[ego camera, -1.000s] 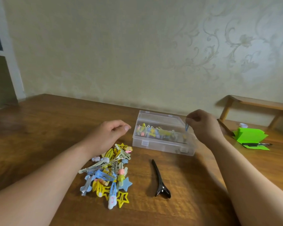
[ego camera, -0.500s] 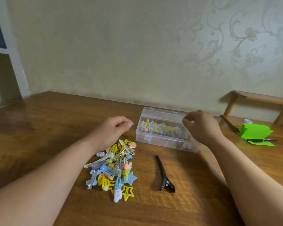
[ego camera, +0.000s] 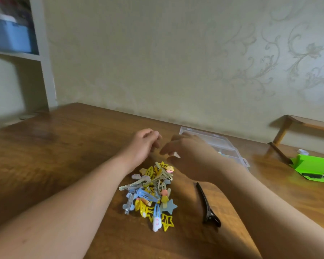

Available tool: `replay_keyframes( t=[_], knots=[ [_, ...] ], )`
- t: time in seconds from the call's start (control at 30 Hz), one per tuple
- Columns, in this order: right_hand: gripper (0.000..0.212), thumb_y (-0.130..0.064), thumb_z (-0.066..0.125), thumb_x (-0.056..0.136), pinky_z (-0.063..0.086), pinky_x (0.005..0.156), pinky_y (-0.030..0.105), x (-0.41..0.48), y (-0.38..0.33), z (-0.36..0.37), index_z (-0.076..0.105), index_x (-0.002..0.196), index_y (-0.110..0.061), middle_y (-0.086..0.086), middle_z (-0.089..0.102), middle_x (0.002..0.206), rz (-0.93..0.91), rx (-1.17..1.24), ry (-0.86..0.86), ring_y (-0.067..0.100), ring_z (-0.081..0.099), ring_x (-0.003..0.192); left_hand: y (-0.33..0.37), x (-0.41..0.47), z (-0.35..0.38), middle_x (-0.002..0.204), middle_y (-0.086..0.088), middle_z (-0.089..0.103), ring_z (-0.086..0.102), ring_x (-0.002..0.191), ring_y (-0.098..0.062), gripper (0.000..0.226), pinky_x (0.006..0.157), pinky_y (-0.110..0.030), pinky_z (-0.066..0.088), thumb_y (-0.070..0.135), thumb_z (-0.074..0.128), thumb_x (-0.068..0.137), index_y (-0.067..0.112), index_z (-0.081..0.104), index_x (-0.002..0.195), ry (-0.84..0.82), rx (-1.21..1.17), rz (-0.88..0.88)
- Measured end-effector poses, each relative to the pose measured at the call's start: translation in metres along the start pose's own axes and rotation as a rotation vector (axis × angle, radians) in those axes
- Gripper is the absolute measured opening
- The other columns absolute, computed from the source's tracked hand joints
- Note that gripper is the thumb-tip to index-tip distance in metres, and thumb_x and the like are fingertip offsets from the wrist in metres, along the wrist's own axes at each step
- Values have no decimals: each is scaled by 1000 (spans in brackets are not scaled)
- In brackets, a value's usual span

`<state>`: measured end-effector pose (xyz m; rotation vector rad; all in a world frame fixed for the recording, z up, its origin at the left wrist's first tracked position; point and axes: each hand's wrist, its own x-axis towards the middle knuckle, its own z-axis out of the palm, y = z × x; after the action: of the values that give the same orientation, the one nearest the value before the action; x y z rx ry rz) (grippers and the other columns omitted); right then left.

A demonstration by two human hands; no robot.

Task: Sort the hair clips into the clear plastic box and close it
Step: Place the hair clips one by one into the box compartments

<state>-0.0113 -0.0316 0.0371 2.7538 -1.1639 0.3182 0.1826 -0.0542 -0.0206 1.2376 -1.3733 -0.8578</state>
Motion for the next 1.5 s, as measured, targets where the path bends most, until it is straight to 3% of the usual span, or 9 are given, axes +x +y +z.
replay_keyframes(
  t=[0.17, 0.43, 0.63, 0.87, 1.0, 1.07, 1.27, 1.4, 1.5],
  knots=[
    [29, -34, 61, 102, 41, 106, 43, 17, -14, 3, 68, 129, -43, -16, 61, 129, -59, -139, -181, 16, 48, 124, 2, -1, 1, 88, -8, 66, 59, 82, -24, 33, 72, -34, 45, 27, 55, 110, -1, 73, 111, -28, -17, -33],
    [13, -32, 63, 102, 41, 105, 42, 16, -19, 0, 70, 107, -41, -18, 64, 119, 11, -28, -197, 16, 53, 119, 0, 0, -1, 99, -14, 77, 73, 99, -38, 31, 84, -43, 55, 40, 56, 105, 20, 79, 100, -29, 58, -9],
    [17, -30, 61, 99, 44, 101, 41, 9, -22, -3, 73, 110, -35, -13, 68, 114, 58, -5, -198, 17, 57, 113, 4, -2, -2, 92, -3, 78, 74, 97, -34, 32, 95, -55, 57, 46, 58, 97, 23, 80, 98, -29, 75, -4],
    [20, -33, 53, 100, 44, 104, 51, 1, -39, 3, 71, 104, -24, -3, 71, 102, 71, -83, -166, 25, 62, 105, 1, -2, -2, 97, -2, 78, 72, 97, -27, 24, 95, -50, 56, 34, 59, 107, 23, 79, 103, -45, 106, 6],
    [27, -27, 50, 102, 42, 103, 50, -2, -41, 6, 46, 76, -22, -5, 54, 74, 67, -135, -90, 26, 54, 77, 6, -3, -2, 95, 0, 79, 72, 99, -27, 35, 100, -54, 54, 50, 59, 89, 24, 80, 101, -59, 92, -7],
    [33, -28, 50, 103, 42, 103, 49, -1, -41, 9, 42, 71, -25, -6, 54, 72, 89, -105, -89, 26, 55, 75, 5, -3, -2, 93, 2, 79, 73, 97, -26, 37, 99, -53, 56, 51, 58, 86, 26, 80, 100, -57, 93, -8],
    [25, -25, 48, 105, 44, 67, 37, -6, -35, 9, 57, 82, -19, -1, 60, 78, 145, 133, -52, 21, 57, 72, 4, -5, 0, 99, -7, 77, 71, 99, -31, 25, 92, -44, 54, 33, 60, 106, 17, 79, 104, -52, 118, 12],
    [17, -27, 50, 108, 54, 67, 35, -10, -26, -4, 64, 104, -19, -4, 68, 89, 250, 372, 117, 14, 63, 77, 3, -2, 4, 84, 1, 78, 72, 84, -23, 27, 87, -45, 55, 41, 61, 97, 23, 79, 89, 1, 145, -9],
    [7, -23, 58, 106, 47, 59, 15, -12, 1, -17, 64, 109, -20, -6, 68, 88, 355, 505, 282, 7, 64, 74, 0, 0, 4, 87, 1, 77, 67, 83, -18, 28, 86, -40, 52, 27, 55, 110, 19, 78, 97, -7, 131, -33]
  ],
)
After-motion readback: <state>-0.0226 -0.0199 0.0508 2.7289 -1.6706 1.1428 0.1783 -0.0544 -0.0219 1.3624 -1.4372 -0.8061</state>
